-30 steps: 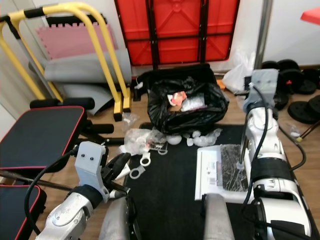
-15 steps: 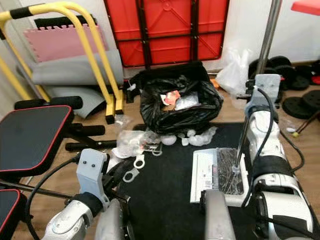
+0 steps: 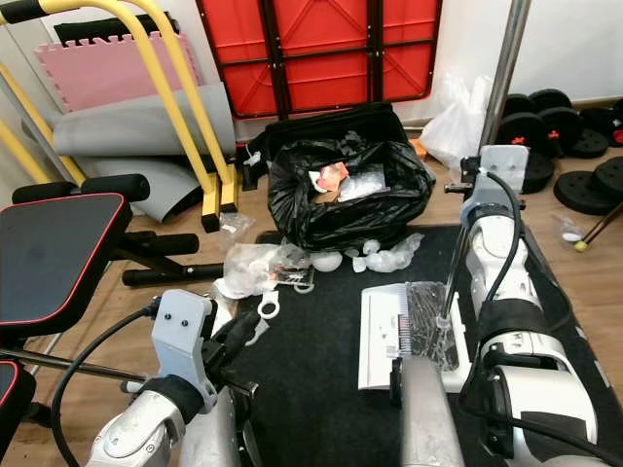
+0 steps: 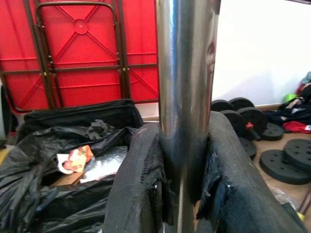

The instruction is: Sweep floor

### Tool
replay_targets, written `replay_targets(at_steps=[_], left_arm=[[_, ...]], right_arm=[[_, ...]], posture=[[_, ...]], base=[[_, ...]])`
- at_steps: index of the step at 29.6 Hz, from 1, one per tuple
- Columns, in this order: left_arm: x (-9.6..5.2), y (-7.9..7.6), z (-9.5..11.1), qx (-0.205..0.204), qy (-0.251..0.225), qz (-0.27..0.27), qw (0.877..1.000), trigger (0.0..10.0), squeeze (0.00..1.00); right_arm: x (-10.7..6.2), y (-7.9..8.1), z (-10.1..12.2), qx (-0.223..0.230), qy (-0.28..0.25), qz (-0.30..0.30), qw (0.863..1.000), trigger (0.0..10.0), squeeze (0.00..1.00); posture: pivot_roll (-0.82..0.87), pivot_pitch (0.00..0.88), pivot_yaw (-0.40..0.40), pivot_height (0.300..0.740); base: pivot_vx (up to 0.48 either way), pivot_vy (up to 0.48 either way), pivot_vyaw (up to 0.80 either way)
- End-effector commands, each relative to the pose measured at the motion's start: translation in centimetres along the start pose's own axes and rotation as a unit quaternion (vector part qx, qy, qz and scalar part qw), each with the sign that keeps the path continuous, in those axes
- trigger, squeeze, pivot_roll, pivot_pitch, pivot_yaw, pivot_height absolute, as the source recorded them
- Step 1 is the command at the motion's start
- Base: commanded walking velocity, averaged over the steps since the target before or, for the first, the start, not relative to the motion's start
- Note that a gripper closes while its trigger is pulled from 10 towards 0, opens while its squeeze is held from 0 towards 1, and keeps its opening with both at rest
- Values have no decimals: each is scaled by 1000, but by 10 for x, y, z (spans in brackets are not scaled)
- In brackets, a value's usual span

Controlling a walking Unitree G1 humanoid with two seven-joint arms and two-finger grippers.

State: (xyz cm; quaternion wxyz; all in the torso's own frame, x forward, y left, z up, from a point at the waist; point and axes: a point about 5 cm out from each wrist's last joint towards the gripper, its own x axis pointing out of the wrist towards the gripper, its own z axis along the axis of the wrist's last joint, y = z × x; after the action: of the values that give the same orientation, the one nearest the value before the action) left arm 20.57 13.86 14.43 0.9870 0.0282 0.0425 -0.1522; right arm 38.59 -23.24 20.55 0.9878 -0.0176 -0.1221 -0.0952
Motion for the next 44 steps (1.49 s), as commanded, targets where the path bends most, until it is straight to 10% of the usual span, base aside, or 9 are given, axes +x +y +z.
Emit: replay_targets(at_steps=[1, 8, 12, 21, 28, 29, 44], left_arm=[[-2, -2, -1, 0, 6, -6, 1000, 10000, 0], [-2, -3, 0, -2, 5, -5, 1000, 10000, 0], [-3, -4, 0, -5, 5, -4, 1000, 10000, 0], [-3, -4, 0, -6, 6, -4, 1000, 10000, 0], [-1, -3, -1, -8, 6, -3, 1000, 10000, 0], [0, -3, -2, -8, 6, -3, 1000, 10000, 0], [-5, -4, -16, 12, 17, 29, 999, 10000, 0]], right_arm=[[9, 16, 21, 21, -54, 14, 998, 10000, 0], [7, 22, 14, 28, -45, 17, 998, 10000, 0], [3, 20, 6, 29, -46, 20, 998, 10000, 1000], [-4, 15, -8, 5, -27, 23, 999, 10000, 1000], [-42, 4, -51, -24, 38, 68, 997, 10000, 957], [-55, 4, -58, -12, 54, 82, 995, 10000, 0], [-141, 47, -38, 60, 59, 280, 956, 10000, 0]], posture=[[-9, 85, 17, 445], [-7, 90, 12, 445], [-8, 97, 10, 445], [-12, 100, 8, 445], [-50, 95, -7, 445], [-65, 87, -6, 445], [-94, 25, -11, 475]], base=[[0, 0, 0], [0, 0, 0], [0, 0, 0], [0, 0, 0], [0, 0, 0], [0, 0, 0], [0, 0, 0]])
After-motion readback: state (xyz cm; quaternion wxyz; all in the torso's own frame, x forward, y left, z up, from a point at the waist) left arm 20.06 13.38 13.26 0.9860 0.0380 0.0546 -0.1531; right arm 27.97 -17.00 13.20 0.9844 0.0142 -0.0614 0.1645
